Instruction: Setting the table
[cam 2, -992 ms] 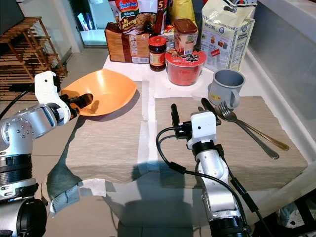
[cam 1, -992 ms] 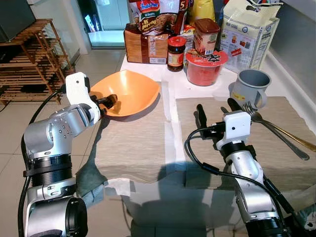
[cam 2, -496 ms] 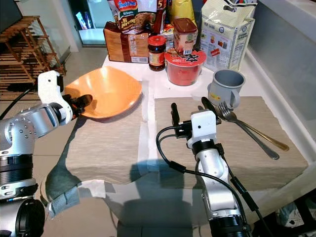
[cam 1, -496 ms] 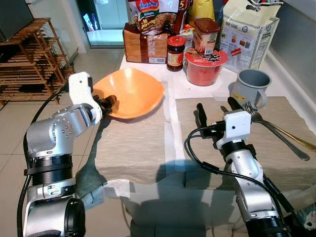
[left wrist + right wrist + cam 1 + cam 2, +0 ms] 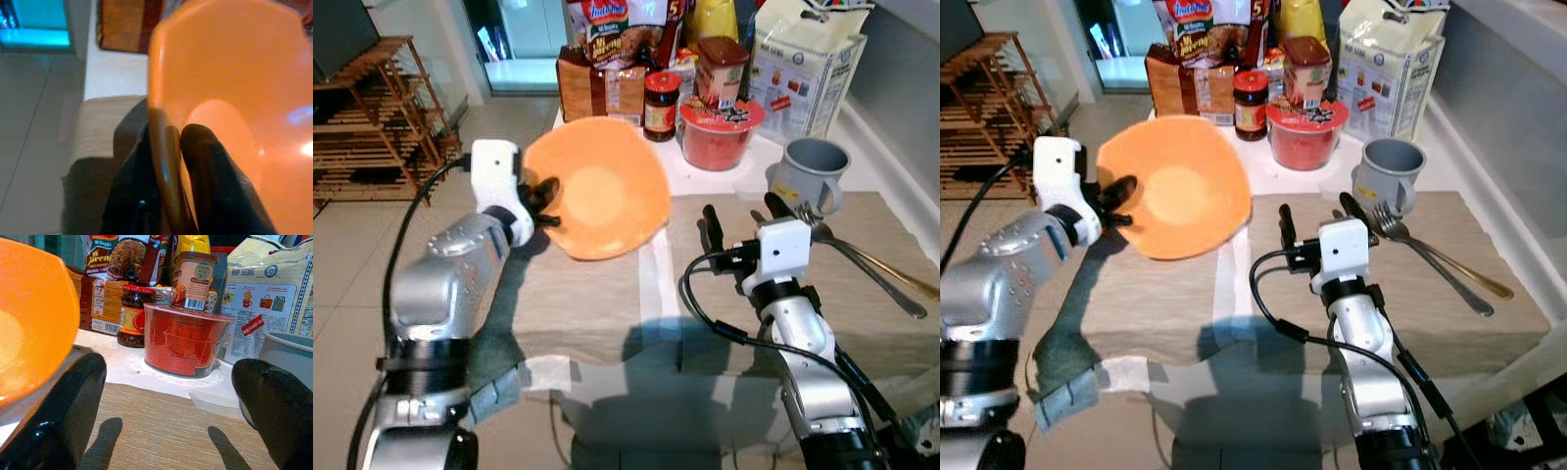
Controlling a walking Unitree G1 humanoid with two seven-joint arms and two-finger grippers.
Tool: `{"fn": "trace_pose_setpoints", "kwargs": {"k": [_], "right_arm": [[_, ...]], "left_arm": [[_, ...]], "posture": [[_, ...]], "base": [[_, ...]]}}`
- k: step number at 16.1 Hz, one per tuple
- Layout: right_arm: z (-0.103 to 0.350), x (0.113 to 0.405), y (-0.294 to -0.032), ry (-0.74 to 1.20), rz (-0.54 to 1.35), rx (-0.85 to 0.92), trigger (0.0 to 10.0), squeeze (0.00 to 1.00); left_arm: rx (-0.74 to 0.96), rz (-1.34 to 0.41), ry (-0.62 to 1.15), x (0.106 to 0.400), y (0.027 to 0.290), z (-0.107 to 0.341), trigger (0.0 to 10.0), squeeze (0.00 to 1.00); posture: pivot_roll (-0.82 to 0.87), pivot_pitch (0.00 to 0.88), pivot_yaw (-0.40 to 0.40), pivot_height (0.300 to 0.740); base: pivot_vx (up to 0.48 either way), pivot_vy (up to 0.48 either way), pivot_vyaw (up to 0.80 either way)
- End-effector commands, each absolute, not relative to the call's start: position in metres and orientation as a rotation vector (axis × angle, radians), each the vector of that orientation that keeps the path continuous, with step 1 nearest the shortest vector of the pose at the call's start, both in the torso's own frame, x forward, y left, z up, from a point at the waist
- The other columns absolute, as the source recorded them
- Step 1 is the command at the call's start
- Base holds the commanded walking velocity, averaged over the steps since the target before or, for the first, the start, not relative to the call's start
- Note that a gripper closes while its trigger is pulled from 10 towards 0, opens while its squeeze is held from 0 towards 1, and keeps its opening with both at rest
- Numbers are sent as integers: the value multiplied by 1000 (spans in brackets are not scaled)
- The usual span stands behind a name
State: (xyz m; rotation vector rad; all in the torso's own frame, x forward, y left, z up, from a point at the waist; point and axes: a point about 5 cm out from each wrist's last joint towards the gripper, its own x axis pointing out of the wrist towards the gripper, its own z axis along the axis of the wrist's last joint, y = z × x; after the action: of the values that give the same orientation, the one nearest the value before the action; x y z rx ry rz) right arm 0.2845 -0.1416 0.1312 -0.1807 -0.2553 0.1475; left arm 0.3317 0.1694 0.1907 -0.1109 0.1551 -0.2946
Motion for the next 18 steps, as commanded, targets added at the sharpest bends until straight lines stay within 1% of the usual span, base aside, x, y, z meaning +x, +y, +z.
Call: {"fn": "trace_pose_setpoints", "kwargs": {"k": [1, 4, 7, 9, 10, 11, 14, 18], "right_arm": [[111, 282, -144, -154, 142, -178, 10000, 0], [111, 283, -145, -150, 141, -179, 10000, 0], [110, 283, -145, -147, 143, -180, 10000, 0], [111, 283, -144, -148, 143, -179, 10000, 0], [112, 284, -144, -151, 142, -178, 10000, 0], [112, 284, -144, -153, 142, -178, 10000, 0], [116, 283, -146, -177, 127, -165, 10000, 0], [132, 282, -146, -225, 130, -147, 10000, 0]], "left_arm": [[-109, -321, 134, 329, 166, 193, 0, 0], [-172, -351, 106, 327, 162, 192, 0, 0], [-162, -377, 67, 324, 155, 196, 0, 0], [-142, -340, 36, 324, 157, 197, 0, 0], [-99, -304, 0, 323, 160, 199, 0, 0], [-92, -280, -44, 323, 161, 202, 0, 0], [-58, -248, -123, 318, 167, 206, 0, 0], [-49, -205, -118, 312, 174, 192, 0, 0]], "posture": [[-101, 0, 84, 740], [-100, 0, 82, 740], [-101, 0, 81, 740], [-100, 0, 81, 740], [-101, 0, 81, 740], [-101, 0, 81, 740], [-100, 0, 78, 740], [-102, 0, 79, 740]], "base": [[0, 0, 0], [0, 0, 0], [0, 0, 0], [0, 0, 0], [0, 0, 0], [0, 0, 0], [0, 0, 0], [0, 0, 0]]}}
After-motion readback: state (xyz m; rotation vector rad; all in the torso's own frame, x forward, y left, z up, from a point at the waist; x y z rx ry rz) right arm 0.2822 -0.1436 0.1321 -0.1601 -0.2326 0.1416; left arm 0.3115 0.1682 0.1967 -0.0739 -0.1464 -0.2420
